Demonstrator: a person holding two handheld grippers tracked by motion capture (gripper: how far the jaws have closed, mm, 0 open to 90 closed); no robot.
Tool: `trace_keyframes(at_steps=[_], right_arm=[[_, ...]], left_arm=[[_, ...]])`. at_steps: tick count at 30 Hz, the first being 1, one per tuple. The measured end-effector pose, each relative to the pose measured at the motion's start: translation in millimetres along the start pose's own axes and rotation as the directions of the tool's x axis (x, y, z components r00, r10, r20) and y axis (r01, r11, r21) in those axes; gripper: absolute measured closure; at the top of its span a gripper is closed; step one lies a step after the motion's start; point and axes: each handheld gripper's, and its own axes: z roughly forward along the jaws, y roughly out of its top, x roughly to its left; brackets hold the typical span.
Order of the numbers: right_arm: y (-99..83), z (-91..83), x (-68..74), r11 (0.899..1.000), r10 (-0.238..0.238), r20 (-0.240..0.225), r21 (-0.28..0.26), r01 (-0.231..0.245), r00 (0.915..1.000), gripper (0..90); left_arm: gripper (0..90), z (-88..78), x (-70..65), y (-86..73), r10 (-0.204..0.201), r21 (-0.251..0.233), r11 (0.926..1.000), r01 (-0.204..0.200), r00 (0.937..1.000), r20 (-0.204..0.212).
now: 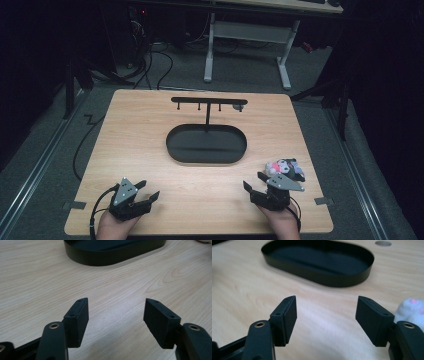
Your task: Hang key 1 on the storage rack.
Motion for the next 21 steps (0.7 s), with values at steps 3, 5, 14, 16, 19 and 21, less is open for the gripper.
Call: trace_keyframes(at_steps=[3, 5, 14, 16, 19, 21], right_arm=[[-8.4, -6.0, -5.7, 1.000, 0.023, -0.018, 0.005, -0.023, 0.9996, 33.9], [-6.8, -9.4, -6.4, 1.000, 0.020, -0.003, -0.016, -0.020, 0.9998, 34.1], [-4.5, -16.2, -2.8, 0.996, 0.023, -0.049, -0.091, -0.027, 0.9986, 35.3], [-4.5, -16.9, -1.8, 0.996, 0.023, -0.051, -0.088, -0.027, 0.9985, 35.4], [-4.1, -18.7, -0.3, 0.996, 0.025, -0.064, -0.086, -0.031, 0.9976, 36.6], [-3.8, -19.7, -0.3, 0.995, 0.041, -0.080, -0.088, -0.048, 0.9960, 37.0]], left_arm=[[36.2, -1.5, 3.7, 0.2, -0.027, -0.011, 0.9996, 0.027, 0.9996, 0.000], [35.9, -0.8, 2.0, 0.3, -0.016, -0.008, 0.9998, 0.016, 0.9999, 0.000], [35.6, 3.4, 1.6, 2.1, -0.007, -0.002, 1.0000, 0.007, 0.9999, 0.015], [35.6, 4.2, 1.6, 2.1, -0.005, 0.000, 1.0000, 0.005, 0.9998, 0.017], [35.6, 6.8, -0.2, 2.7, 0.000, 0.007, 1.0000, 0.000, 0.9997, 0.025], [35.6, 7.2, -0.7, 2.7, 0.003, 0.007, 1.0000, -0.003, 0.9997, 0.025]])
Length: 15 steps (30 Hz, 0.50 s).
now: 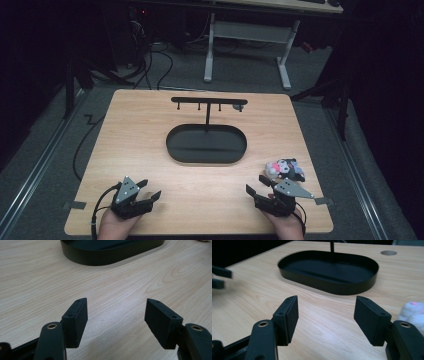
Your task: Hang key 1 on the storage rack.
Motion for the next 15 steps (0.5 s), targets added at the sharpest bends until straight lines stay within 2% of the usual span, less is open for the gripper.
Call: trace_keyframes(at_steps=[3, 4, 8, 15], right_arm=[[2.8, -3.0, -1.7, 0.997, 0.080, -0.066, -0.006, -0.080, 0.9947, 38.9], [5.0, -5.2, -1.2, 0.995, 0.093, -0.072, -0.013, -0.094, 0.9930, 39.9], [7.2, -9.1, -0.2, 0.994, 0.109, -0.080, -0.021, -0.111, 0.9908, 41.4], [8.3, -14.9, -4.3, 0.992, 0.120, -0.056, -0.029, -0.122, 0.9912, 42.9]], left_arm=[[35.7, 0.3, -0.5, 0.0, -0.001, 0.002, 1.0000, 0.001, 1.0000, 0.001], [35.7, 0.3, -0.3, -0.1, -0.002, 0.002, 1.0000, 0.002, 1.0000, 0.001], [35.7, -0.3, 0.3, -0.4, -0.008, 0.002, 1.0000, 0.008, 1.0000, 0.002], [35.8, -1.1, 0.8, -0.2, -0.011, 0.000, 0.9999, 0.011, 0.9999, 0.004]])
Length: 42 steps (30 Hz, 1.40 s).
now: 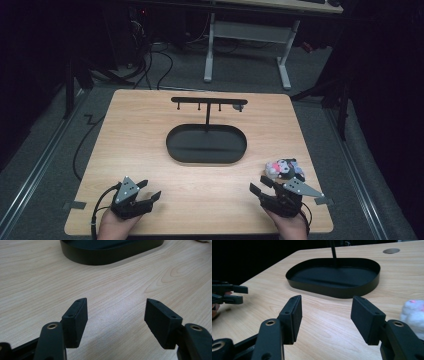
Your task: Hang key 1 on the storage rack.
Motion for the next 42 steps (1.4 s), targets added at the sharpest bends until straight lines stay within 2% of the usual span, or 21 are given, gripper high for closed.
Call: trace_keyframes(at_steps=[4, 5, 6, 9, 10, 12, 13, 14, 15, 16, 18, 19, 20, 24, 25, 29, 32, 34, 36, 40, 42], right_arm=[[0.3, -2.7, -4.1, 1.000, -0.009, 0.028, 0.005, 0.008, 0.9996, 43.6], [0.2, -5.0, -8.8, 0.999, -0.036, 0.071, 0.018, 0.034, 0.9968, 45.1], [0.2, -5.0, -8.8, 0.999, -0.036, 0.071, 0.018, 0.034, 0.9968, 45.1], [-1.0, -11.3, -24.9, 0.996, -0.078, 0.174, 0.066, 0.067, 0.9816, 47.4], [-1.0, -11.3, -24.9, 0.996, -0.078, 0.174, 0.066, 0.067, 0.9816, 47.4], [-0.9, -16.6, -34.7, 0.995, -0.075, 0.218, 0.076, 0.060, 0.9731, 47.6], [-0.7, -22.6, -44.4, 0.996, -0.067, 0.257, 0.075, 0.049, 0.9642, 48.0], [-0.7, -22.6, -44.4, 0.996, -0.067, 0.257, 0.075, 0.049, 0.9642, 48.0], [-0.6, -28.6, -52.3, 0.995, -0.079, 0.305, 0.088, 0.054, 0.9491, 48.3], [-0.6, -28.6, -52.3, 0.995, -0.079, 0.305, 0.088, 0.054, 0.9491, 48.3], [-1.1, -36.3, -63.3, 0.991, -0.107, 0.363, 0.111, 0.071, 0.9256, 48.4], [-1.3, -39.1, -66.9, 0.991, -0.108, 0.382, 0.113, 0.070, 0.9180, 48.4], [-1.3, -39.1, -66.9, 0.991, -0.108, 0.382, 0.113, 0.070, 0.9180, 48.4], [-2.7, -51.1, -85.2, 0.994, -0.076, 0.448, 0.108, 0.030, 0.8906, 48.3], [-4.7, -54.5, -94.0, 0.994, -0.056, 0.473, 0.105, 0.006, 0.8791, 48.4], [-9.4, -57.1, -107.4, 0.992, -0.017, 0.498, 0.115, -0.047, 0.8671, 48.6], [-11.2, -56.4, -112.3, 0.991, 0.005, 0.493, 0.115, -0.071, 0.8699, 48.0], [-12.5, -52.3, -116.0, 0.989, 0.038, 0.471, 0.109, -0.100, 0.8812, 46.5], [-12.4, -50.7, -116.4, 0.989, 0.053, 0.464, 0.097, -0.111, 0.8843, 45.4], [-5.8, -40.4, -107.9, 0.995, 0.039, 0.444, 0.068, -0.077, 0.8954, 44.1], [3.5, -26.5, -90.0, 0.998, -0.036, 0.406, 0.066, 0.010, 0.9132, 61.4]], left_arm=[[35.9, 0.0, 0.3, 0.2, 0.001, 0.000, 1.0000, -0.001, 1.0000, 0.001], [35.9, -0.1, 0.4, 0.2, 0.001, 0.000, 1.0000, -0.001, 1.0000, 0.000], [35.9, -0.2, 0.5, 0.2, 0.001, 0.000, 1.0000, -0.001, 1.0000, 0.000], [35.9, -0.7, 0.8, 0.1, 0.003, 0.001, 1.0000, -0.003, 1.0000, -0.001], [36.0, -0.7, 0.8, 0.1, 0.003, 0.001, 1.0000, -0.003, 1.0000, -0.001], [36.0, -0.9, 1.2, 0.1, 0.000, 0.002, 1.0000, 0.000, 1.0000, 0.000], [36.1, -1.0, 1.5, 0.1, 0.000, 0.003, 1.0000, 0.000, 1.0000, -0.001], [36.1, -1.0, 1.5, 0.1, 0.000, 0.003, 1.0000, 0.000, 1.0000, -0.001], [36.1, -1.0, 1.5, 0.1, 0.000, 0.004, 1.0000, 0.000, 1.0000, 0.001], [36.1, -1.0, 1.5, 0.1, 0.000, 0.004, 1.0000, 0.000, 1.0000, 0.001], [36.2, -0.7, 1.5, 0.1, 0.000, 0.005, 1.0000, 0.000, 1.0000, 0.001], [36.2, -0.3, 1.4, 0.0, 0.000, 0.005, 1.0000, 0.000, 1.0000, 0.000], [36.2, -0.3, 1.4, 0.0, 0.000, 0.005, 1.0000, 0.000, 1.0000, 0.000], [36.4, 0.2, 1.7, -0.2, 0.001, 0.008, 1.0000, -0.001, 1.0000, -0.001], [36.5, 0.5, 1.7, -0.3, 0.001, 0.009, 1.0000, -0.001, 1.0000, 0.000], [36.5, 0.7, 1.6, -0.9, 0.000, 0.012, 0.9999, 0.000, 1.0000, -0.004], [36.6, -0.8, 1.8, -2.1, 0.003, 0.016, 0.9999, -0.003, 1.0000, -0.008], [36.7, -2.2, 2.2, -3.0, -0.002, 0.015, 0.9999, 0.003, 0.9999, -0.012], [36.7, -4.0, 2.7, -4.0, -0.004, 0.015, 0.9999, 0.005, 0.9999, -0.017], [36.8, -6.9, 3.5, -7.1, -0.007, 0.020, 0.9998, 0.008, 0.9995, -0.030], [36.8, -8.8, 3.7, -9.1, -0.011, 0.021, 0.9997, 0.012, 0.9992, -0.037]])
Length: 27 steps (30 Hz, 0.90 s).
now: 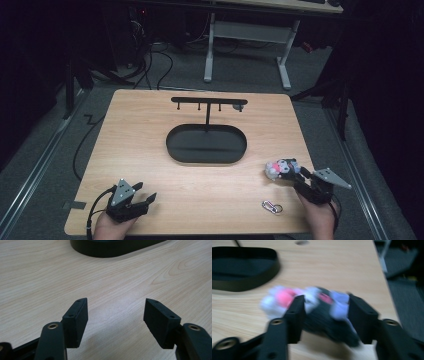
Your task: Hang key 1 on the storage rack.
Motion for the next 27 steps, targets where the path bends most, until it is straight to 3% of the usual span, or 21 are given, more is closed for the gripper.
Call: trace_keyframes(at_steps=[2, 3, 7, 9, 15, 20, 27], right_arm=[[7.7, 5.4, 14.6, 0.999, -0.045, -0.035, -0.013, 0.045, 0.9984, 83.1], [12.3, 9.4, 20.6, 0.998, -0.060, -0.057, -0.010, 0.059, 0.9966, 89.5], [23.3, 27.1, 35.0, 0.995, -0.098, -0.066, 0.010, 0.099, 0.9930, 90.0], [28.5, 46.6, 44.2, 0.990, -0.129, -0.055, 0.048, 0.132, 0.9901, 88.8], [30.1, 67.7, 41.7, 0.988, -0.091, -0.057, 0.122, 0.097, 0.9943, 87.0], [26.8, 61.6, 44.1, 0.983, -0.104, -0.073, 0.147, 0.114, 0.9919, 88.3], [8.6, 29.9, 50.8, 0.978, -0.118, -0.153, 0.154, 0.142, 0.9811, 88.1]], left_arm=[[37.0, -5.1, 0.3, -4.1, -0.005, 0.005, 1.0000, 0.005, 0.9999, -0.015], [37.1, -7.5, 0.2, -5.8, -0.008, 0.004, 1.0000, 0.008, 0.9997, -0.023], [37.3, -16.7, 0.1, -12.2, -0.018, 0.005, 0.9998, 0.018, 0.9988, -0.045], [37.4, -27.6, 0.0, -19.7, -0.028, 0.004, 0.9996, 0.029, 0.9970, -0.072], [37.8, -42.2, 1.8, -26.8, -0.057, -0.013, 0.9983, 0.056, 0.9940, -0.093], [37.8, -41.1, 3.3, -21.7, -0.055, -0.031, 0.9981, 0.053, 0.9950, -0.083], [37.8, -16.6, -6.1, -0.4, 0.005, -0.039, 0.9992, -0.005, 0.9999, -0.011]])
